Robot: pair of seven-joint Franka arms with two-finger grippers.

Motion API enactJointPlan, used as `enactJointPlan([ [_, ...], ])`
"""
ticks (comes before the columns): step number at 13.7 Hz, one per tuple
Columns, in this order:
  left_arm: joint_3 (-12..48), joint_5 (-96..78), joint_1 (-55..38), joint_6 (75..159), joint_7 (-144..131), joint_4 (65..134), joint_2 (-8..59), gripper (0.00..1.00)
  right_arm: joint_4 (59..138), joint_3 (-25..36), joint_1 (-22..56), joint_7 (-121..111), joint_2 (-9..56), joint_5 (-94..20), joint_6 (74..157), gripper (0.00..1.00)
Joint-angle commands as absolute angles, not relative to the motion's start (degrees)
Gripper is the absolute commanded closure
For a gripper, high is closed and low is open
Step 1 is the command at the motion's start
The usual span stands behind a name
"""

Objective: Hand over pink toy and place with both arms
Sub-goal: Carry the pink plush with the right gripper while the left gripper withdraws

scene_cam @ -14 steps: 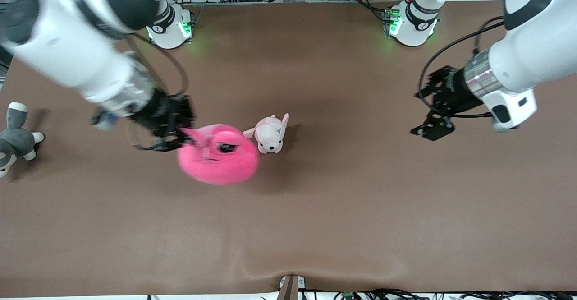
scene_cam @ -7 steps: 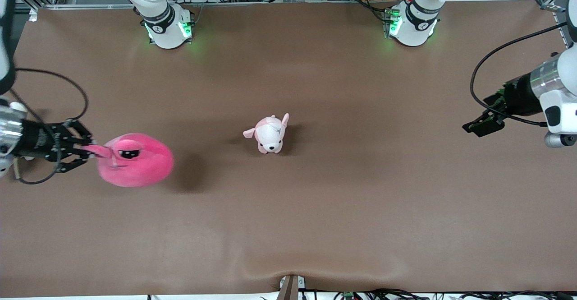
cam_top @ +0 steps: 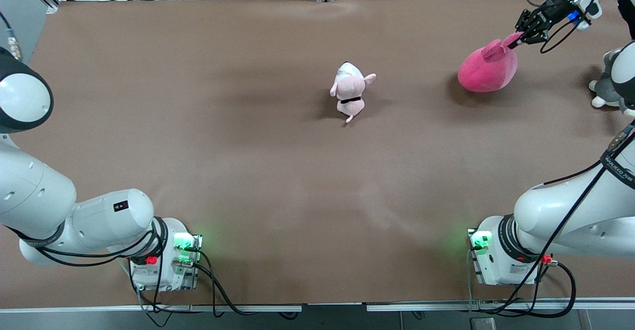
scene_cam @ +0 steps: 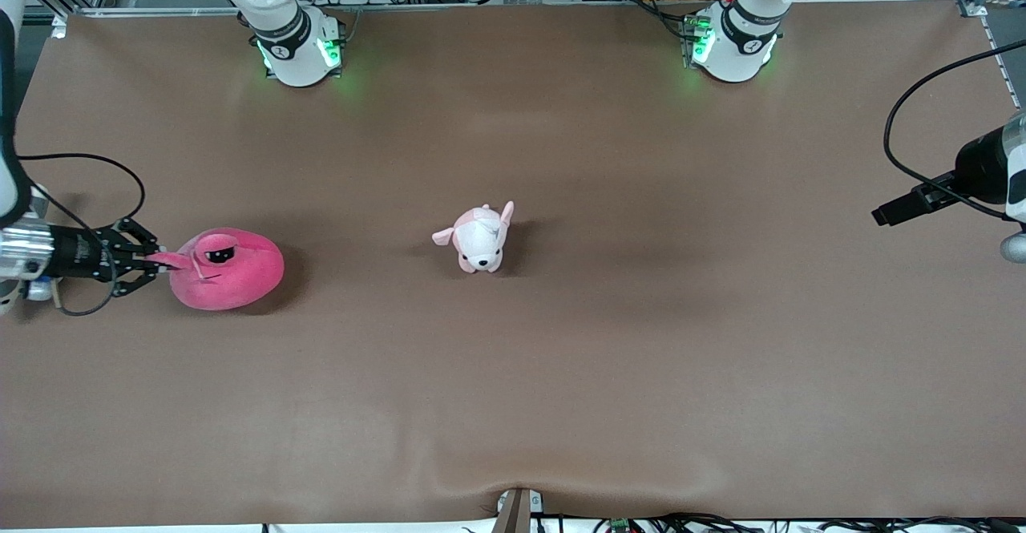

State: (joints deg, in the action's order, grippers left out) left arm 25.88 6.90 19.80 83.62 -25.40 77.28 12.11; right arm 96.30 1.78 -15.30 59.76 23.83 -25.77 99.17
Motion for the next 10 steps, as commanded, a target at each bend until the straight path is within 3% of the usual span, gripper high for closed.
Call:
enactJointPlan([
  [1, 26.1, 8.9, 20.0, 83.1, -18.0, 78.0, 9.8, 0.0, 99.4, 0.6, -18.6, 53.5, 22.9, -26.9, 100.0, 1.0],
  [2, 25.9, 8.6, 20.0, 83.2, -16.6, 78.0, 9.1, 0.0, 100.9, 0.6, -19.6, 52.5, 22.9, -27.0, 100.5, 1.0],
  [5, 17.0, 7.7, 12.1, 83.8, -12.8, 80.5, 4.8, 0.0, 103.1, 0.6, -20.3, 49.4, 22.9, -27.1, 102.0, 1.0],
  [7, 9.5, 7.3, 4.2, 83.9, -11.1, 83.8, 1.2, 0.0, 101.8, 0.6, -19.3, 49.7, 22.8, -26.1, 99.5, 0.25],
  [8, 4.3, 5.3, -0.3, 83.9, -11.5, 85.3, -0.2, 0.0, 98.1, 0.5, -19.2, 49.8, 22.8, -25.8, 97.4, 0.0],
  [10, -1.7, 0.5, -4.3, 84.9, -12.2, 89.5, -3.5, 0.0, 88.1, 0.3, -18.8, 49.4, 23.0, -26.2, 87.8, 0.0],
])
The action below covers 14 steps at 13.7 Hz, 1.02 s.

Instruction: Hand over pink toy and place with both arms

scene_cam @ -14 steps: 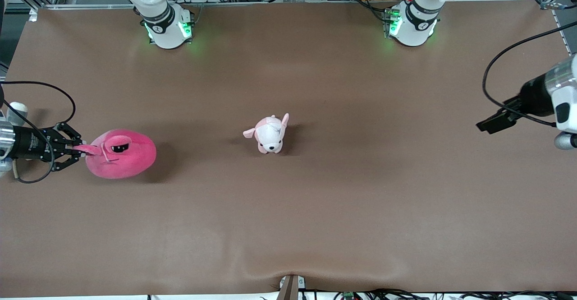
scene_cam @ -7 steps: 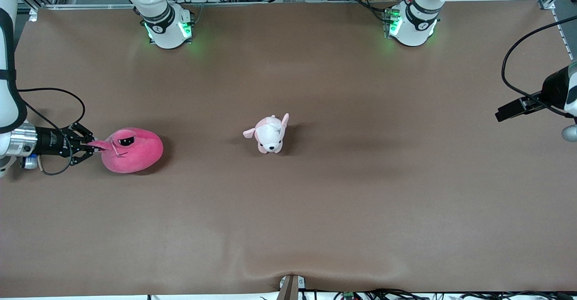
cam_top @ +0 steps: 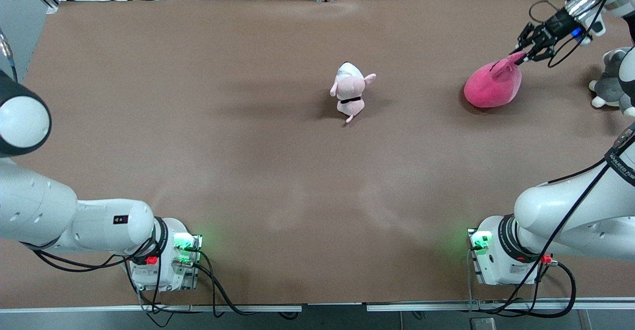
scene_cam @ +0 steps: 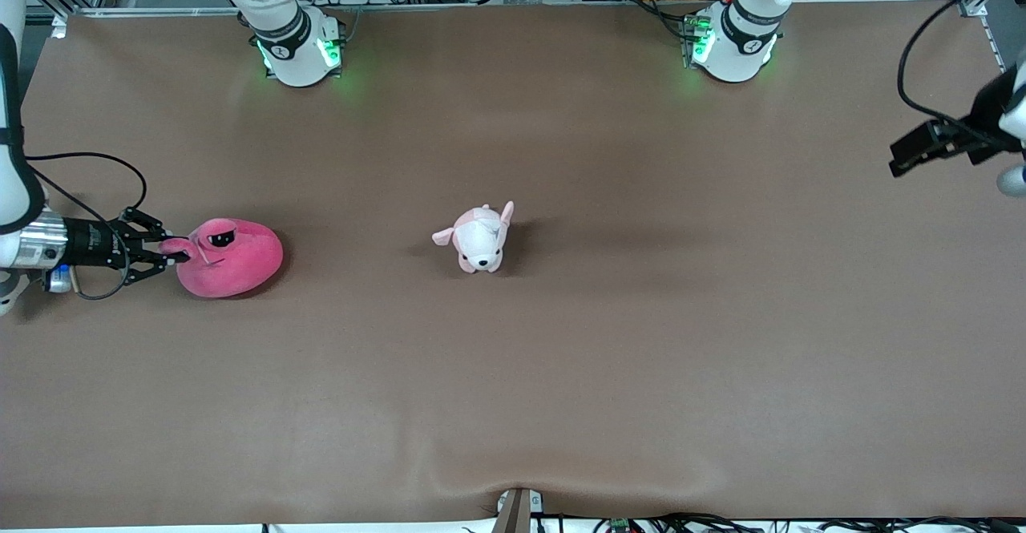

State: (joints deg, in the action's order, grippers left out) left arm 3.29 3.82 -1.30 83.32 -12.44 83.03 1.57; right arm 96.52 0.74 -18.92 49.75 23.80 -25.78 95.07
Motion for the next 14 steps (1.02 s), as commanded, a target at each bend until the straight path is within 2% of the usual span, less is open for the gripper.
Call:
enactJointPlan([
  [1, -1.9, 0.5, -4.9, 86.6, -12.6, 92.3, -5.5, 0.0, 83.6, 0.3, -18.2, 49.4, 23.4, -26.1, 84.8, 0.0],
  [3, -1.8, 0.8, -6.5, 88.7, -14.7, 97.4, -9.4, 0.0, 76.2, 0.3, -16.9, 49.6, 23.1, -25.8, 76.4, 0.0],
  [7, 0.9, 0.9, -5.6, 88.2, -15.6, 99.1, -11.2, 0.0, 61.9, 0.4, -14.1, 49.6, 21.6, -25.7, 63.3, 0.0],
  [10, 3.3, 0.9, -2.6, 88.0, -15.6, 98.8, -11.2, 0.0, 59.8, 0.3, -10.7, 49.7, 16.0, -24.5, 60.8, 0.0],
  [12, 3.4, 0.9, -2.6, 88.0, -15.0, 98.6, -11.0, 0.0, 59.9, 0.3, -1.5, 49.0, 13.8, -11.7, 60.8, 0.0],
  [14, 3.5, 0.9, -2.6, 87.4, -14.5, 98.6, -10.7, 0.0, 61.7, 0.1, 5.9, 42.9, 10.4, -2.1, 56.8, 0.0],
])
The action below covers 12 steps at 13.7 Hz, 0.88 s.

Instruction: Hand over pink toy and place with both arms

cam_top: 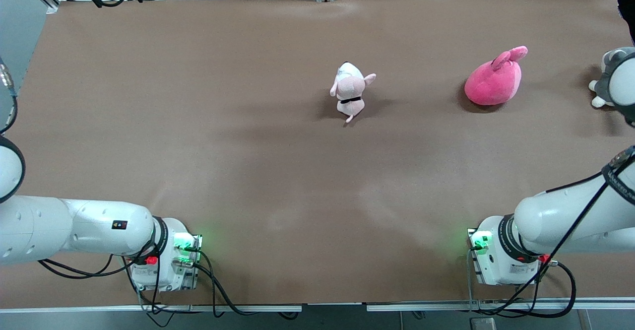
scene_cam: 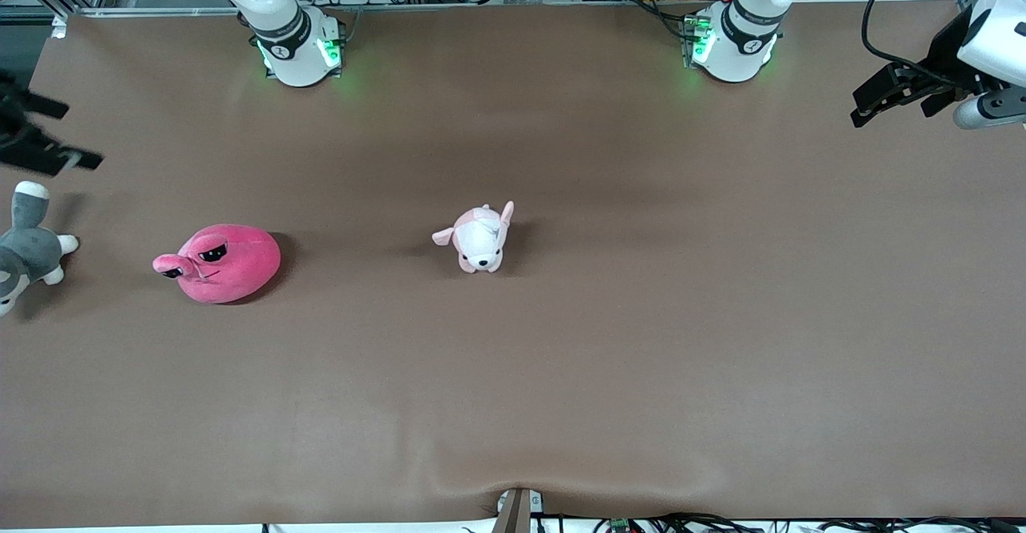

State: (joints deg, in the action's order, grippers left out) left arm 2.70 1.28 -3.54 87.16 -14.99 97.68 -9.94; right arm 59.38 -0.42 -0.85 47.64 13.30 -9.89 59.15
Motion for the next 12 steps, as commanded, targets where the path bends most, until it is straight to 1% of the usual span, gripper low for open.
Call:
enactJointPlan([
  [1, 3.5, 0.9, -2.6, 87.2, -14.5, 98.5, -10.7, 0.0, 64.0, 0.1, 8.8, 38.9, 9.2, 0.8, 57.0, 0.0],
  [2, 3.5, 0.9, -2.6, 87.2, -14.5, 98.4, -10.7, 0.0, 64.8, 0.2, 8.9, 33.8, 8.7, 1.5, 57.7, 0.0],
  [4, 3.5, 1.0, -3.0, 87.2, -14.4, 98.2, -10.5, 0.0, 65.3, 0.4, 4.4, 18.4, 7.8, 0.2, 59.2, 0.0],
  [5, 3.5, 1.7, -3.1, 87.2, -14.3, 98.1, -10.3, 0.0, 65.5, 0.7, 3.1, 14.4, 7.5, -1.0, 60.1, 0.0],
  [6, 3.5, 2.3, -3.0, 87.2, -13.4, 97.9, -10.3, 0.0, 67.7, 0.8, 1.7, 13.2, 6.2, -1.3, 60.9, 0.0],
  [7, 3.5, 2.3, -2.8, 87.2, -11.9, 97.8, -10.3, 0.0, 72.5, 0.7, -0.1, 11.4, 2.9, -1.8, 64.5, 0.0],
  [8, 3.5, 2.2, -2.9, 87.2, -11.3, 97.8, -10.3, 0.0, 79.3, 0.9, -1.7, 7.7, -1.5, -2.5, 69.3, 0.0],
  [10, 3.5, 2.2, -2.6, 87.1, -11.0, 97.8, -10.3, 0.0, 90.6, 0.9, -2.0, 5.5, -10.0, -2.8, 75.6, 0.0],
  [11, 3.2, 2.2, -2.4, 86.7, -10.7, 97.7, -10.4, 0.0, 94.1, 0.7, -2.0, 5.0, -12.6, -2.8, 76.4, 0.0],
  [12, 3.0, 2.1, -2.2, 86.4, -10.1, 97.7, -10.4, 0.0, 94.8, 0.7, -1.9, 4.9, -13.3, -2.8, 76.3, 0.0],
])
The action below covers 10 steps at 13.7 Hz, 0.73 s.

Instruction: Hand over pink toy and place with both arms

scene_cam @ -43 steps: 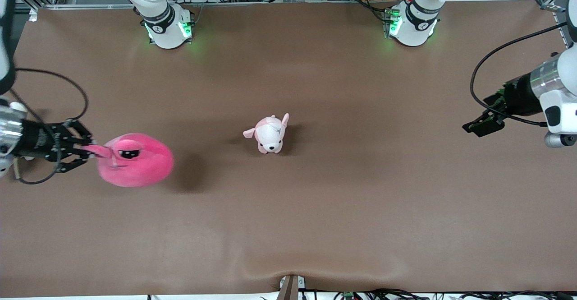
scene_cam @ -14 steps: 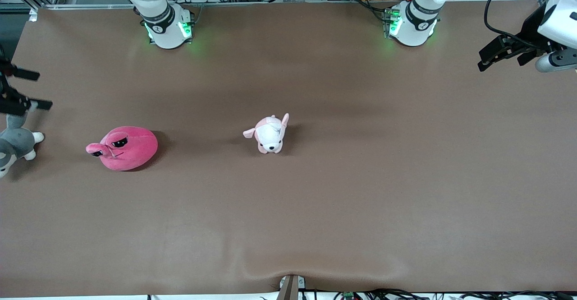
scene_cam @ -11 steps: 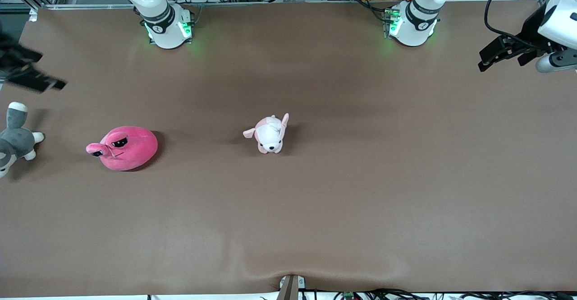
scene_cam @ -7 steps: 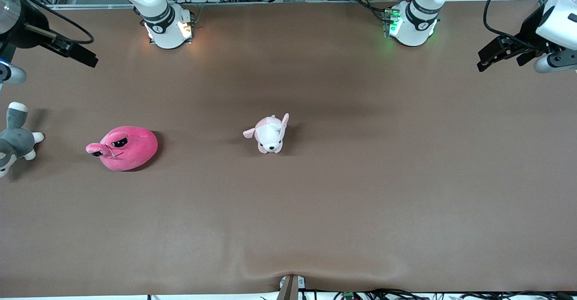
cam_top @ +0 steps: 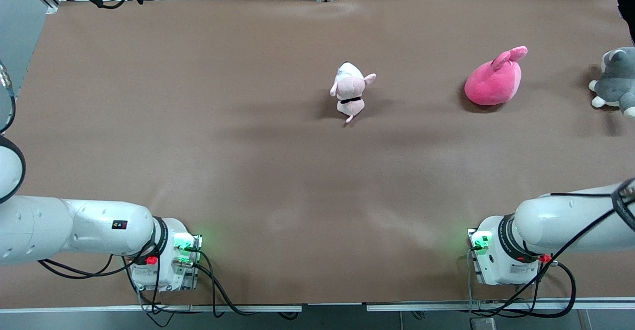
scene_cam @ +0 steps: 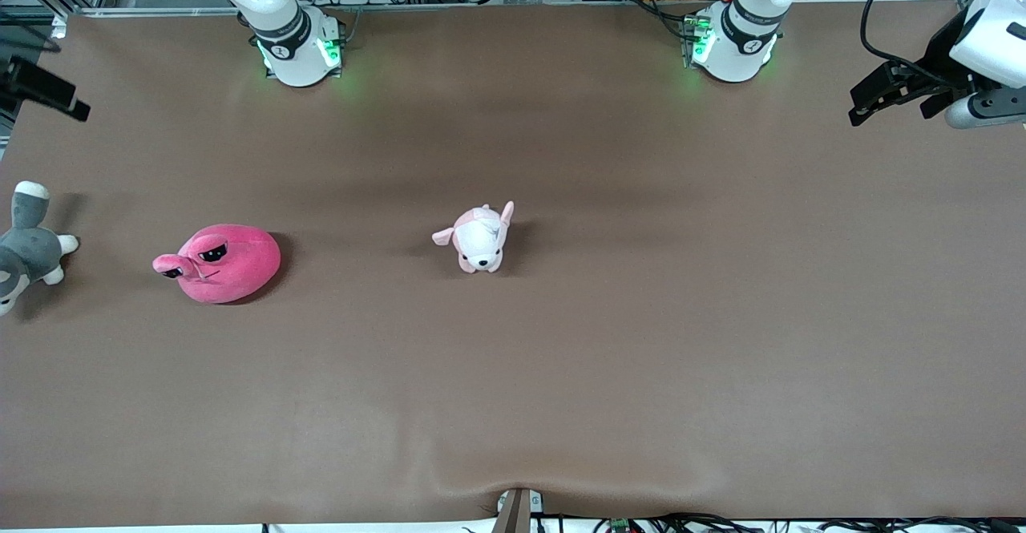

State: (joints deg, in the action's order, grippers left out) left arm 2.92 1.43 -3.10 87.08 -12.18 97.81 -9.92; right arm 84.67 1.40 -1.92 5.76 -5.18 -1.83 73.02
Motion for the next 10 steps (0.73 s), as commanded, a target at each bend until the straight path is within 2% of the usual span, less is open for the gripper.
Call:
enactJointPlan([
  [1, 3.0, 2.1, -1.9, 86.4, -9.7, 97.7, -10.4, 0.0, 94.2, 0.6, -2.0, 4.8, -13.0, -2.8, 76.2, 0.0],
  [5, 3.1, 1.8, -2.0, 86.4, -9.7, 97.7, -10.4, 0.0, 90.7, 0.6, -1.6, 4.8, -11.5, -2.0, 76.4, 0.0],
  [10, 3.2, 2.1, -1.9, 86.4, -9.1, 96.2, -9.6, 0.0, 81.7, 0.7, -1.6, 4.9, -4.7, -1.2, 74.4, 0.0],
])
